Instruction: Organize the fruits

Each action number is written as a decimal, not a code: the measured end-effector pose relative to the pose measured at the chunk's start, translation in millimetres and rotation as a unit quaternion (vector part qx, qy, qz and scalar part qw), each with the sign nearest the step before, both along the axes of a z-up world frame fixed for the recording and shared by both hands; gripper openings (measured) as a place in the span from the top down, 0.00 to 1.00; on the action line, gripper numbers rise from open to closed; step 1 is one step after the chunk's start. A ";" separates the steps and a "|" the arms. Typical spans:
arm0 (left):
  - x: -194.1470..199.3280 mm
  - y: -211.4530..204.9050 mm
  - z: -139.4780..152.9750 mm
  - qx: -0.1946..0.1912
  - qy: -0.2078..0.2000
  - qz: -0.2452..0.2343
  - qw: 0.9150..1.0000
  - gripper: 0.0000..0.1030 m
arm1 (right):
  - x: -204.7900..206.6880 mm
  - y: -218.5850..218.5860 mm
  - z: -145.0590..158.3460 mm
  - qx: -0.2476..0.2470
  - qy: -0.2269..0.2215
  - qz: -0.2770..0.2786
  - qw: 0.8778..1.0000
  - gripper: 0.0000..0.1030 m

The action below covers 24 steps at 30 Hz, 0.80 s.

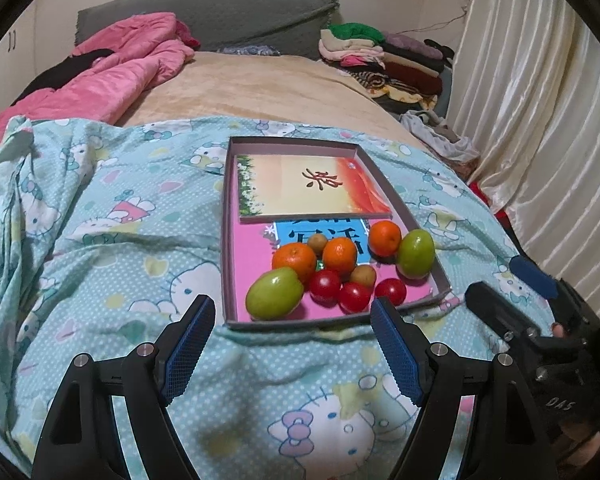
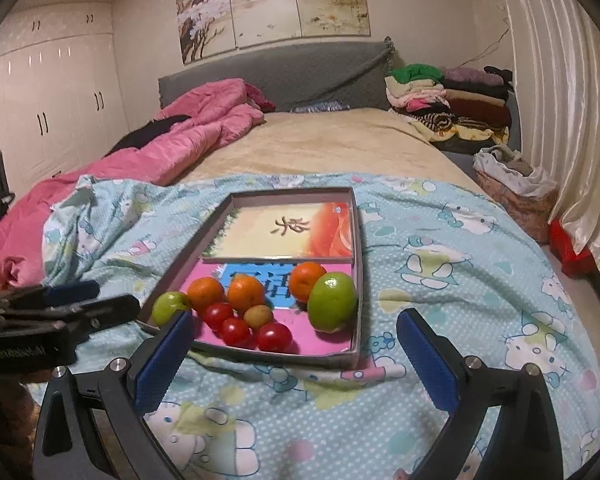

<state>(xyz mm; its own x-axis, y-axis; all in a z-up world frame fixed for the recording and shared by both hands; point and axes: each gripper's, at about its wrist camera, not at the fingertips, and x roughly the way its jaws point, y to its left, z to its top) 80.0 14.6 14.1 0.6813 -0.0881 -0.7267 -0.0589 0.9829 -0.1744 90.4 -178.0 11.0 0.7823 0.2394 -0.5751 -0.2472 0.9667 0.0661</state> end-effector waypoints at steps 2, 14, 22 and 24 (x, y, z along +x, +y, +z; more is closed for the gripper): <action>-1.3 0.5 0.2 -0.001 0.001 0.001 1.000 0.21 | -4.9 0.9 3.5 0.002 -0.004 0.000 1.000 0.01; -11.4 1.8 -3.6 0.004 0.008 0.004 1.000 0.21 | -13.5 2.5 2.9 -0.001 0.001 -0.002 1.000 0.01; -14.7 1.6 -6.2 0.004 0.009 0.007 1.000 0.21 | -19.2 4.5 1.3 -0.007 0.002 0.003 1.000 0.01; -15.9 1.3 -6.8 0.005 0.010 0.008 1.000 0.21 | -20.6 4.8 0.4 -0.006 0.003 0.004 1.000 0.01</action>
